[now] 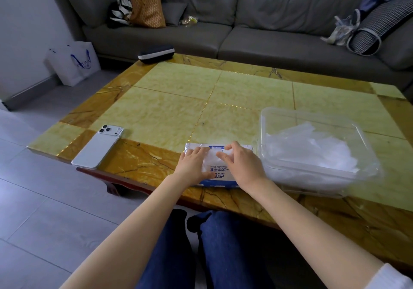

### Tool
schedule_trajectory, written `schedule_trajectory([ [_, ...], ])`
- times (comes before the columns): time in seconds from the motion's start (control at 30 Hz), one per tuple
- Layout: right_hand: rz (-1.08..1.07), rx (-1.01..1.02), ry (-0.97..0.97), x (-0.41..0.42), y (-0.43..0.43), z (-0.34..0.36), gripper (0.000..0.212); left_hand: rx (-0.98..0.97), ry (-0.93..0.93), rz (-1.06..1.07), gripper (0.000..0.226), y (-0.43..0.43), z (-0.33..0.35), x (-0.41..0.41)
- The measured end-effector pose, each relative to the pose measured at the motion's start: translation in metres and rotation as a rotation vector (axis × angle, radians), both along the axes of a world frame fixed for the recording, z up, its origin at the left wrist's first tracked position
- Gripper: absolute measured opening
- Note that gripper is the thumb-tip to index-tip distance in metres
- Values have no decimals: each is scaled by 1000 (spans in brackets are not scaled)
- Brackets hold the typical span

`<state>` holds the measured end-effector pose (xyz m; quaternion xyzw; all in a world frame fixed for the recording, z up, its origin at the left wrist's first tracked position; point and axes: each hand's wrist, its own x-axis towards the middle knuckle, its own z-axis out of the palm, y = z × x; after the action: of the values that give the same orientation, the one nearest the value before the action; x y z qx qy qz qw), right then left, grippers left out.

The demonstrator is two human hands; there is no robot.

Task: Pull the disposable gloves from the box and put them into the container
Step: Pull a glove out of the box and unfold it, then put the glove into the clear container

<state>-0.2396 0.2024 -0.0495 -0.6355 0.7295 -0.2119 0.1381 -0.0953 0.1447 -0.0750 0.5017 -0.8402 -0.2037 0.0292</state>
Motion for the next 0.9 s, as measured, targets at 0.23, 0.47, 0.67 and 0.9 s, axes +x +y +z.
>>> schedule_trajectory([
  [0.23, -51, 92, 148, -5, 6, 0, 18, -20, -27, -3, 79, -1, -2, 0],
  [0.47, -74, -51, 84, -10, 0, 30, 11, -6, -29, 0, 81, -3, -2, 0],
  [0.67, -70, -118, 51, -13, -3, 38, 12, 7, -25, -2, 82, -2, -1, 0],
  [0.9, -61, -202, 72, -15, -8, 49, 11, 13, -5, 3, 83, -1, 0, 1],
])
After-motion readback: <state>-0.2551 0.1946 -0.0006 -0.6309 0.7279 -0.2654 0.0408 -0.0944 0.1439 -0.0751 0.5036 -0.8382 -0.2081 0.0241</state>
